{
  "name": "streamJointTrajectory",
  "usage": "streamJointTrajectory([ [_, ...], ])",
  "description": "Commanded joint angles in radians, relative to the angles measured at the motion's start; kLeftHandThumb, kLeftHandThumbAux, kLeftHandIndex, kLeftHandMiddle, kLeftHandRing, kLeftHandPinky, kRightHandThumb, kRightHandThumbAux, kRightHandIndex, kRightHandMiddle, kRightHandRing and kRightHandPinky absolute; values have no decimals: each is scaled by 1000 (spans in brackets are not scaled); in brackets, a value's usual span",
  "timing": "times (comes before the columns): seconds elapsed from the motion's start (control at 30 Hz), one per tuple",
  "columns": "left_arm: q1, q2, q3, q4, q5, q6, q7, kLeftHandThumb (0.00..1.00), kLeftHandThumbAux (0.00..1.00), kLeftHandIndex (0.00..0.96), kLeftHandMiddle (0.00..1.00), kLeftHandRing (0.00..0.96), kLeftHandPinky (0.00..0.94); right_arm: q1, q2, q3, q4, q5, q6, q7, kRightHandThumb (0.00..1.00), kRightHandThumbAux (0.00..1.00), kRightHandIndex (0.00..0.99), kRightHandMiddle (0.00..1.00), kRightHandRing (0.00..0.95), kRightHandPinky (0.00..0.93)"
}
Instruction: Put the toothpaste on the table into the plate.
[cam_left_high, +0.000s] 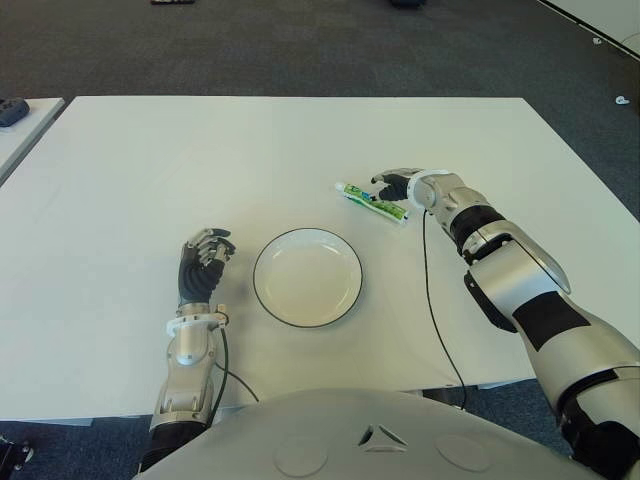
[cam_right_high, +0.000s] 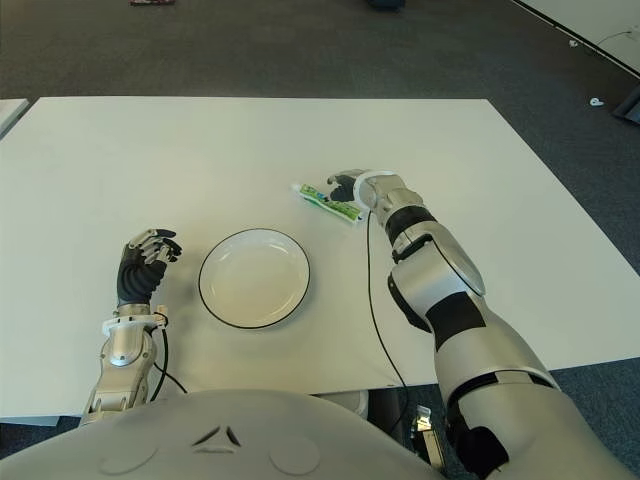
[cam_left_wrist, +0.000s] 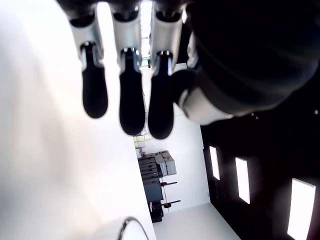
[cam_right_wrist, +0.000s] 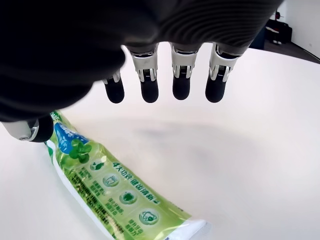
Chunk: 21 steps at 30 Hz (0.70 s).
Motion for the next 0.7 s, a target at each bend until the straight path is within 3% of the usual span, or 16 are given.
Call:
streamJointTrajectory([
  [0.03, 15, -10, -1, -23, 5, 43, 7, 701, 718, 431, 567, 549, 524, 41, 28, 7, 20, -5, 27, -22, 483, 184, 0, 0, 0, 0],
  [0.43, 43, -23, 0, -62, 5, 69, 10, 702, 718, 431, 565, 543, 519, 84, 47, 3, 35, 5, 46, -85, 489, 175, 0, 0, 0, 0],
  [0.7, 62, -23, 0, -77, 20, 60, 14, 701, 719, 430, 564, 552, 528, 133, 83, -2, 26, 12, 101, -158, 500, 202, 0, 0, 0, 0],
])
